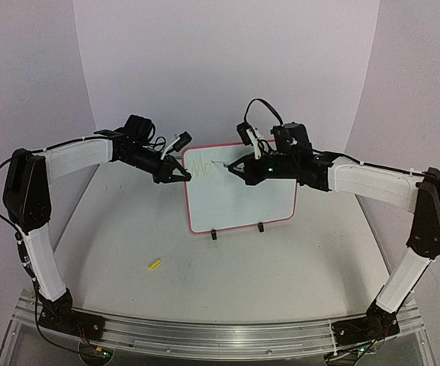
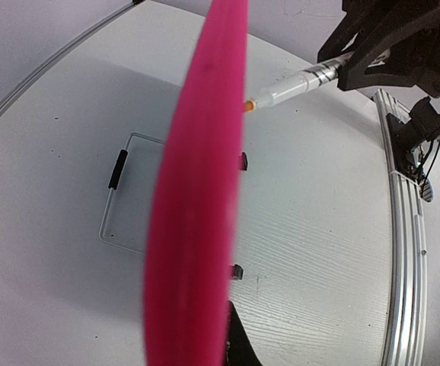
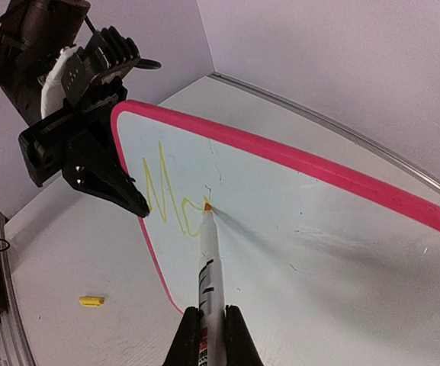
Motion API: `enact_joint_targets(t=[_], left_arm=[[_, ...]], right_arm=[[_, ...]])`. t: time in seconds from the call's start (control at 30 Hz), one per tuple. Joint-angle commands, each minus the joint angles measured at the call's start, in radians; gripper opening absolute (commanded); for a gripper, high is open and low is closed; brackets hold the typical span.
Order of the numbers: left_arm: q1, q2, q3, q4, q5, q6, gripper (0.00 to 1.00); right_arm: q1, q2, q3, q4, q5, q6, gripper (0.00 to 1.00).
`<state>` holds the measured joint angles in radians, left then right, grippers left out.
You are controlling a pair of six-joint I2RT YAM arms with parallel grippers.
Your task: Write a sentence on the whiteboard
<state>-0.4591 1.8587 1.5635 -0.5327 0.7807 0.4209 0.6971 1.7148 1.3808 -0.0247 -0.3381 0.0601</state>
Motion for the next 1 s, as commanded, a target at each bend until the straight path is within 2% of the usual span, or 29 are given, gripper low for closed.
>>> enact_joint_targets(t=[0.0,0.2,0.97], left_arm=[[-0.003,0.007,0.005,-0.040,-0.133,0.062,0.00],[-0.003,0.006,0.005,-0.040,-0.132,0.062,0.00],[-0.004,-0.004,0.002,-0.043,-0.133,0.063,0.00]], right_arm=[[-0.005,-0.020,-0.055,0.015,0.064,0.013,0.00],[-0.005,-0.028,-0.085,0.017,0.080,0.017,0.00],[-0.005,-0.072,-0.022,0.053,0.130,0.010,0.00]])
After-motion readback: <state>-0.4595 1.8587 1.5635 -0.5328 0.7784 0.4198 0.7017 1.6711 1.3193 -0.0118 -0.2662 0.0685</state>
